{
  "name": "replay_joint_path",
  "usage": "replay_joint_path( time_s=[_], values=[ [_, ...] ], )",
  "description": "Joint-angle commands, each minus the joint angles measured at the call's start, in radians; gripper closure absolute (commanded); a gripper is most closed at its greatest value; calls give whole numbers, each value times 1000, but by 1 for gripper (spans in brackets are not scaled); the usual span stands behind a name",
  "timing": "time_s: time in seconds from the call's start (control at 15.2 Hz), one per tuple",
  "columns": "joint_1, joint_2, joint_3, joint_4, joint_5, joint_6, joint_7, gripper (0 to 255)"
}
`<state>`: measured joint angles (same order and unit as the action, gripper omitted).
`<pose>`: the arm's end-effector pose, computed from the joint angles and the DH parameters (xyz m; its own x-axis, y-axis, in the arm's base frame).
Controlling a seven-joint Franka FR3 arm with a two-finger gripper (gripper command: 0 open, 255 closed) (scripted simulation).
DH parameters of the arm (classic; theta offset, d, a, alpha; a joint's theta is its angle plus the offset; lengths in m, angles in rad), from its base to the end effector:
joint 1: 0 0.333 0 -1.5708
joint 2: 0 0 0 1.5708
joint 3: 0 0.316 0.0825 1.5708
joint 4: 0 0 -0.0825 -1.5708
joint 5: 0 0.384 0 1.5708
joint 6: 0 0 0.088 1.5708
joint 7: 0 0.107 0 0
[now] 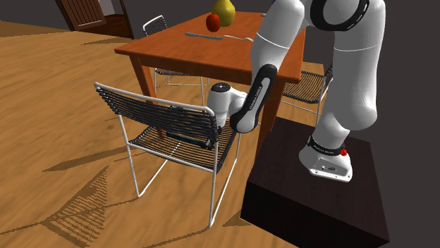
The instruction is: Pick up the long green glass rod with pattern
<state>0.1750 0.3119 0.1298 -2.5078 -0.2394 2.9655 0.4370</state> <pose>0.4488 0.1614 0.1785 0.9848 0.0879 0.1497 0.0932 -0.9952 -0.0292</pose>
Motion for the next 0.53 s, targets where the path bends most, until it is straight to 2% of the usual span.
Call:
replay_joint_path(
  time_s=[0.0,0.46],
  values=[
    [-1,0,1,2,1,-3,-1,255],
    [-50,-107,65,-15,73,-92,-58,255]
  ],
)
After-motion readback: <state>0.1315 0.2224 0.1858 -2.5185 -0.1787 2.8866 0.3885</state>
